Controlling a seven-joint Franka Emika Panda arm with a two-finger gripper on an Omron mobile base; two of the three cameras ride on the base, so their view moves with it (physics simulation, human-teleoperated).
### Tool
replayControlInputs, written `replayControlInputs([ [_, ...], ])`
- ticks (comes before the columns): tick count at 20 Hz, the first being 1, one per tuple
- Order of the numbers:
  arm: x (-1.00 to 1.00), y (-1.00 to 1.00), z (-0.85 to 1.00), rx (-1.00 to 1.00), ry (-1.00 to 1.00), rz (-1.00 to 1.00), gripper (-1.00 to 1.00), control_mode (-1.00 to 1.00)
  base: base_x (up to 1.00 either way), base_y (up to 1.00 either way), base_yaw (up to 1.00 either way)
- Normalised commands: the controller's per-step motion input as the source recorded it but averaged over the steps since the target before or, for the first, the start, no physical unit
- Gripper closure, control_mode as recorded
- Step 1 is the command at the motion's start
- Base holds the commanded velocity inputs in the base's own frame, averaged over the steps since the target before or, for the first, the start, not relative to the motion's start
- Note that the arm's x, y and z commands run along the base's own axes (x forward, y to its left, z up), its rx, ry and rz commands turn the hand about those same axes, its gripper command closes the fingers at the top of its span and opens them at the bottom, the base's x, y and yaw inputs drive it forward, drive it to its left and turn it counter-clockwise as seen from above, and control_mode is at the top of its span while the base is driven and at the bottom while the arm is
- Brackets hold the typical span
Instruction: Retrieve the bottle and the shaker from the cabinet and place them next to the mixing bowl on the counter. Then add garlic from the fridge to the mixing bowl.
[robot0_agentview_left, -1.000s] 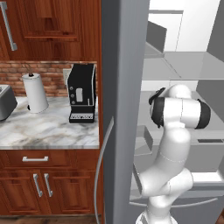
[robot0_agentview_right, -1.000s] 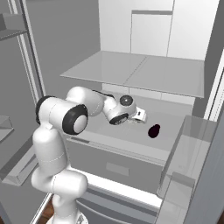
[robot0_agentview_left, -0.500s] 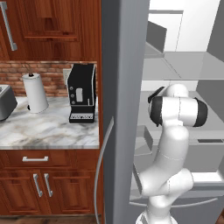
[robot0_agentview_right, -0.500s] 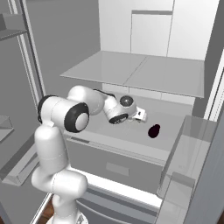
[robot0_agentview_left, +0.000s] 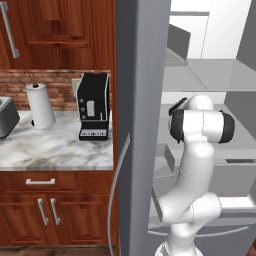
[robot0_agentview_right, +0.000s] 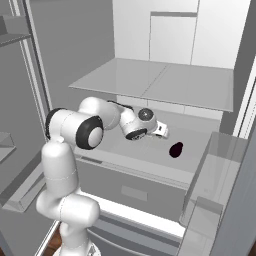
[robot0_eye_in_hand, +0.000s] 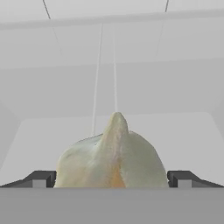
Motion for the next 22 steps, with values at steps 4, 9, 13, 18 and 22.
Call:
replayControlInputs([
  [4, 0.0, 0.0, 0.0, 0.0, 0.0, 0.0, -1.0, -1.0, 0.0, 0.0, 0.0],
  [9, 0.0, 0.0, 0.0, 0.0, 0.0, 0.0, 1.0, -1.0, 0.0, 0.0, 0.0],
  [13, 0.0, 0.0, 0.0, 0.0, 0.0, 0.0, 1.0, -1.0, 0.0, 0.0, 0.0],
  [18, -0.02, 0.0, 0.0, 0.0, 0.0, 0.0, 1.0, -1.0, 0.0, 0.0, 0.0],
  [22, -0.44, 0.0, 0.0, 0.0, -0.03, 0.0, 1.0, -1.0, 0.0, 0.0, 0.0],
])
